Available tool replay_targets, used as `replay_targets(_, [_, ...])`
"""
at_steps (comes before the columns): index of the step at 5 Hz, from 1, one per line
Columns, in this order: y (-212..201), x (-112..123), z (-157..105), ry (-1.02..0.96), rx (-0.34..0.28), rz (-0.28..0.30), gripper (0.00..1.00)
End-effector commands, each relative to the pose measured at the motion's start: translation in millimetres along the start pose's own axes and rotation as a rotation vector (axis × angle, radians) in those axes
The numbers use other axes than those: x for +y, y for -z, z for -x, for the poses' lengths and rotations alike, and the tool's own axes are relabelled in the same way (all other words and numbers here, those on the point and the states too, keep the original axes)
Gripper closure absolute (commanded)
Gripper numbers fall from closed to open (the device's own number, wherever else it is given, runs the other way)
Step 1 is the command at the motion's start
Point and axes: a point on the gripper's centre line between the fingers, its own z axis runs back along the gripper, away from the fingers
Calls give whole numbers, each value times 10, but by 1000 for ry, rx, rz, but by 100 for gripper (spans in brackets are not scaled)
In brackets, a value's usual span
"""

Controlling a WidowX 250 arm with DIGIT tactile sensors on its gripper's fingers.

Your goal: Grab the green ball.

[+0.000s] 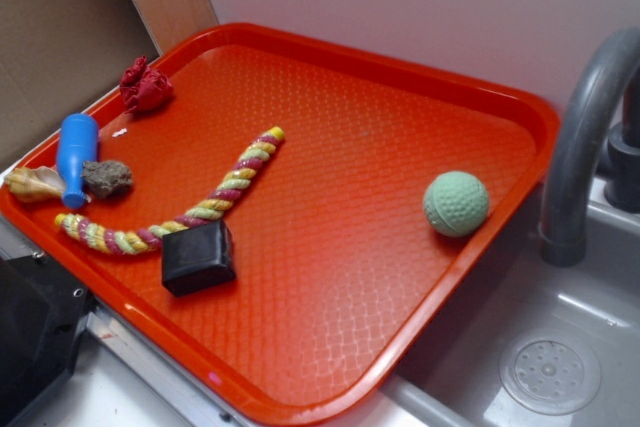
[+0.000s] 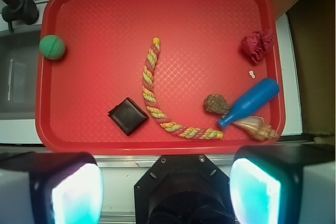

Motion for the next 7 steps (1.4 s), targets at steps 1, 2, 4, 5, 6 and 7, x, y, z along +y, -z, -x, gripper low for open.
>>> replay_targets(1, [0,0,0,0,0,0,0])
replay_targets(2, [327,-459,-303,190,47,96,0])
replay_targets(4, [719,-985,-277,500,86,269,0])
replay_targets(5, [807,-1167,-337,635,29,361,0])
replay_targets(6, [807,-1167,-337,635,29,361,0])
replay_targets(7, [807,-1167,-337,635,29,361,0])
